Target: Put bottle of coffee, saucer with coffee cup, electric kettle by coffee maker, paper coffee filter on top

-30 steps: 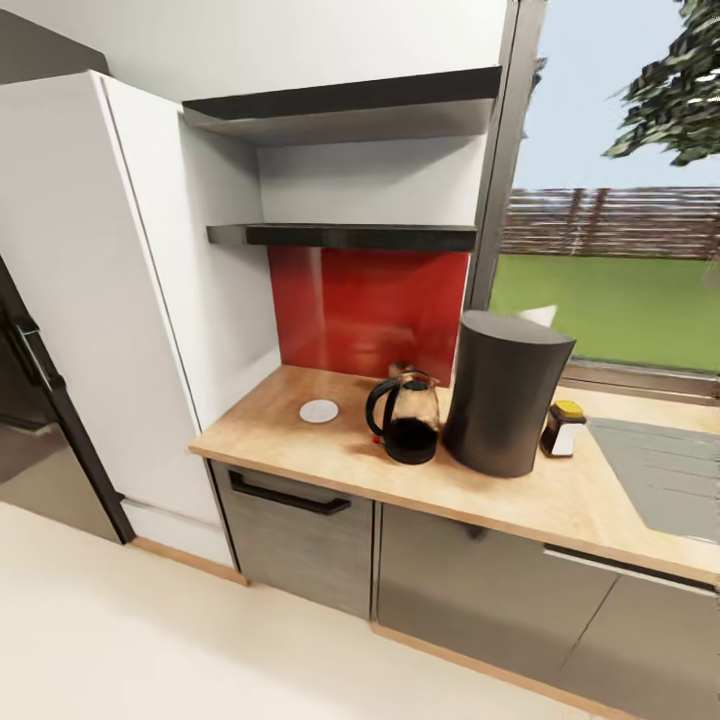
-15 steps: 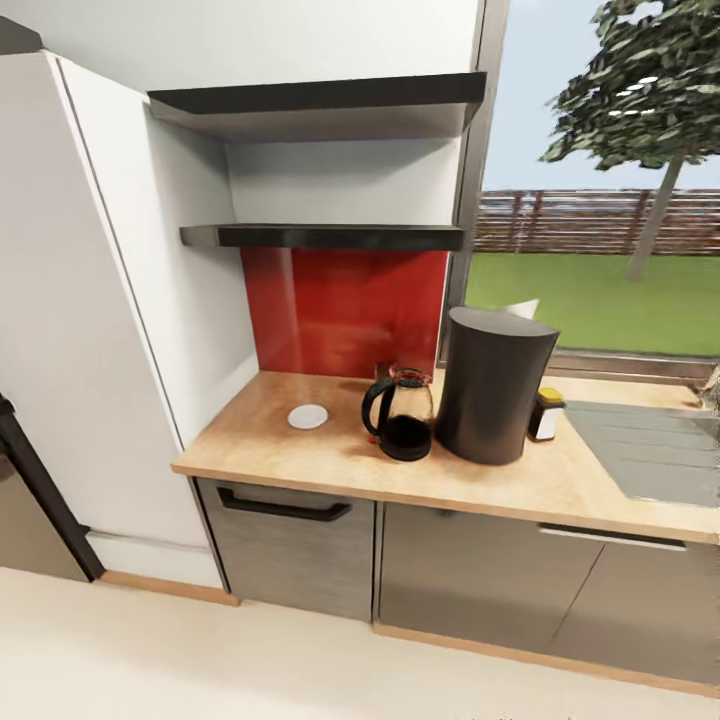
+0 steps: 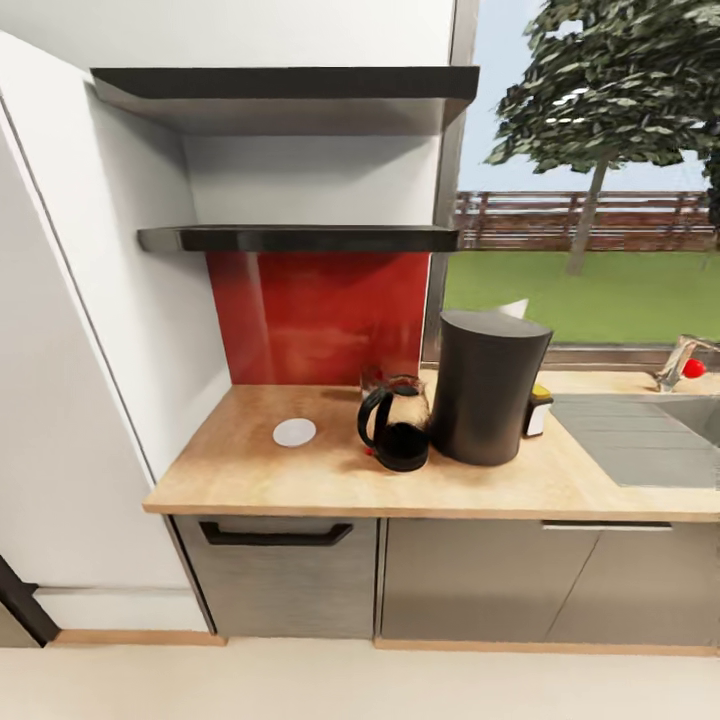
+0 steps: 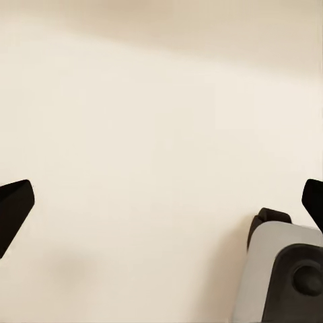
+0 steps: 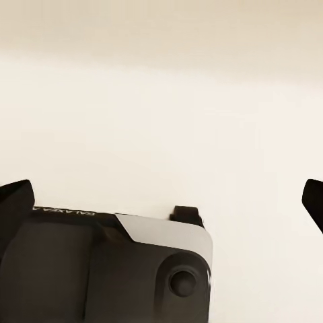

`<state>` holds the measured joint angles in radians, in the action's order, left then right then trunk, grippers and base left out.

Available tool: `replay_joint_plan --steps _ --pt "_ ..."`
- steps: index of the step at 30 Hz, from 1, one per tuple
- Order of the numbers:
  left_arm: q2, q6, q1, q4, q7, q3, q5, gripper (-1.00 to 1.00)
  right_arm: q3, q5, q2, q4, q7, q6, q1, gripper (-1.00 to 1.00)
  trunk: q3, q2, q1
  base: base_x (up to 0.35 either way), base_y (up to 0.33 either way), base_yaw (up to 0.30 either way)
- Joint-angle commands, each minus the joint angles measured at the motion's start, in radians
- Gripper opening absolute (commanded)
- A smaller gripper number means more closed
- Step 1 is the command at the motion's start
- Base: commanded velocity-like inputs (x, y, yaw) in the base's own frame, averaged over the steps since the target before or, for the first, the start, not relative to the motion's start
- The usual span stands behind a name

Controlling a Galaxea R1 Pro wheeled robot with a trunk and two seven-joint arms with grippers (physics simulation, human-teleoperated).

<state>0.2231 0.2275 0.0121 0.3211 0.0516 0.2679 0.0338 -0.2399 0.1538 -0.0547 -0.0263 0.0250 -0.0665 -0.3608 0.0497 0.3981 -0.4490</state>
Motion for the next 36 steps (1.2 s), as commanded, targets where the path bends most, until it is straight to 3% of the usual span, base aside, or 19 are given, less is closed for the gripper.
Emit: replay_joint_plan --steps 1,4,8,13,29,36 --pt "0.002 0.000 0.001 0.001 0.005 0.004 0.003 1.00 -0.009 0.010 0.000 0.002 0.003 -0.004 -0.001 1.00 0.002 0.002 -0.001 0.213 0.296 -0.278" --pt "0.019 -0.003 0.009 -0.004 0.002 0.003 0.001 1.00 -0.009 0.010 0.000 0.002 0.003 -0.004 -0.001 1.00 0.002 0.002 -0.001 0.226 0.285 -0.278" --pt "0.049 -0.003 0.009 -0.126 0.001 0.001 -0.001 1.00 -0.009 0.010 -0.002 0.002 0.003 -0.004 -0.001 1.00 0.002 0.002 -0.001 0.213 0.282 -0.164" --pt "0.054 -0.003 0.010 -0.176 0.001 -0.002 -0.002 1.00 -0.009 0.010 -0.003 0.002 0.003 -0.004 -0.001 1.00 0.002 0.002 -0.001 0.071 0.298 -0.031" --pt "0.054 -0.007 0.009 -0.205 0.001 -0.012 -0.007 1.00 -0.010 0.009 -0.001 0.002 0.001 -0.005 -0.001 1.00 0.002 0.002 -0.001 -0.008 0.306 -0.001" --pt "0.051 -0.008 0.009 -0.209 0.001 -0.012 -0.071 1.00 -0.010 0.009 -0.001 0.001 0.002 -0.006 -0.001 1.00 0.002 0.002 -0.001 0.000 0.307 0.000"
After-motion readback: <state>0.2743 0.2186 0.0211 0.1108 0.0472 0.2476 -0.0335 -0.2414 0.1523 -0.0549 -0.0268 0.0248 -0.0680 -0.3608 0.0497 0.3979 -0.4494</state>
